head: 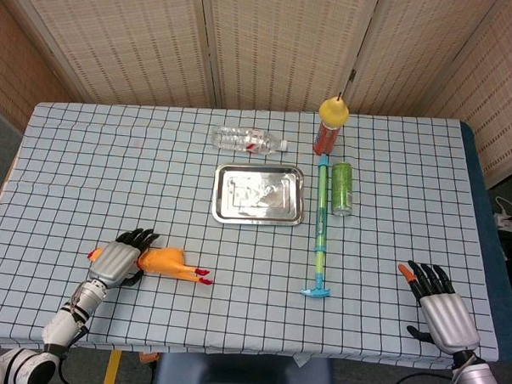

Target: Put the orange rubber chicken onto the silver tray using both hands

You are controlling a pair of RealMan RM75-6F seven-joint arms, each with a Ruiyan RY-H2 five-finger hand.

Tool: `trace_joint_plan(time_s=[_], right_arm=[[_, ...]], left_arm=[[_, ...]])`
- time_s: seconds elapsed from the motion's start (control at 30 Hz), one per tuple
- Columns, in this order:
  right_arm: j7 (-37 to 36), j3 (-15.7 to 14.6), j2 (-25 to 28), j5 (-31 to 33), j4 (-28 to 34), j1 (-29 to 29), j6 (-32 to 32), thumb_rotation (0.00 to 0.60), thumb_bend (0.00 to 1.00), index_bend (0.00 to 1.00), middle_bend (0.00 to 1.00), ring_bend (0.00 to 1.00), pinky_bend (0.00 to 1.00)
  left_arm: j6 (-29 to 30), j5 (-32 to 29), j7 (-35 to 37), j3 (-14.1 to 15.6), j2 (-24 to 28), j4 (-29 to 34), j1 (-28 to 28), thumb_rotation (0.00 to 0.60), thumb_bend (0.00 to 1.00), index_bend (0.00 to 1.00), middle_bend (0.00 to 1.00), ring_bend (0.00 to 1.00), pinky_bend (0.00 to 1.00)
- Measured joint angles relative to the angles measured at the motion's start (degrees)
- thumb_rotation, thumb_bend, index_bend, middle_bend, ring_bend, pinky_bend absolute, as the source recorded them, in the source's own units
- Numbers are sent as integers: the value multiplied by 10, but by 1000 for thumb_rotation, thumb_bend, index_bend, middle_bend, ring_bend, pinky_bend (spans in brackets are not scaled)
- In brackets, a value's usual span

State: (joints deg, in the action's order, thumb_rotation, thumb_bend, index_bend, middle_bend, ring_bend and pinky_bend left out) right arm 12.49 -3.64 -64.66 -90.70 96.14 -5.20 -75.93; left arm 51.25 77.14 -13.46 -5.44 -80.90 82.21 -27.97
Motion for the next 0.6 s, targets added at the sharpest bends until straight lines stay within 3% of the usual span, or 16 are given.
trace_joint_plan(time_s=[0.2, 0.37, 0.6], right_arm=[[11, 4, -6, 12, -2, -2, 4, 600, 53, 0, 0, 0, 0], [18, 8, -10, 28, -3, -5, 12, 600, 53, 0, 0, 0, 0], [24, 9, -14, 32, -3, -7, 15, 600, 53, 0, 0, 0, 0]], left_arm=[[-1, 8, 39, 7, -13, -41, -9, 600, 419, 444, 163, 82, 185], [0, 25, 75, 15, -18, -53, -15, 600, 464, 578, 258, 145, 216], [36, 59, 119, 21, -31, -68, -19, 600, 676, 801, 489, 301, 316]])
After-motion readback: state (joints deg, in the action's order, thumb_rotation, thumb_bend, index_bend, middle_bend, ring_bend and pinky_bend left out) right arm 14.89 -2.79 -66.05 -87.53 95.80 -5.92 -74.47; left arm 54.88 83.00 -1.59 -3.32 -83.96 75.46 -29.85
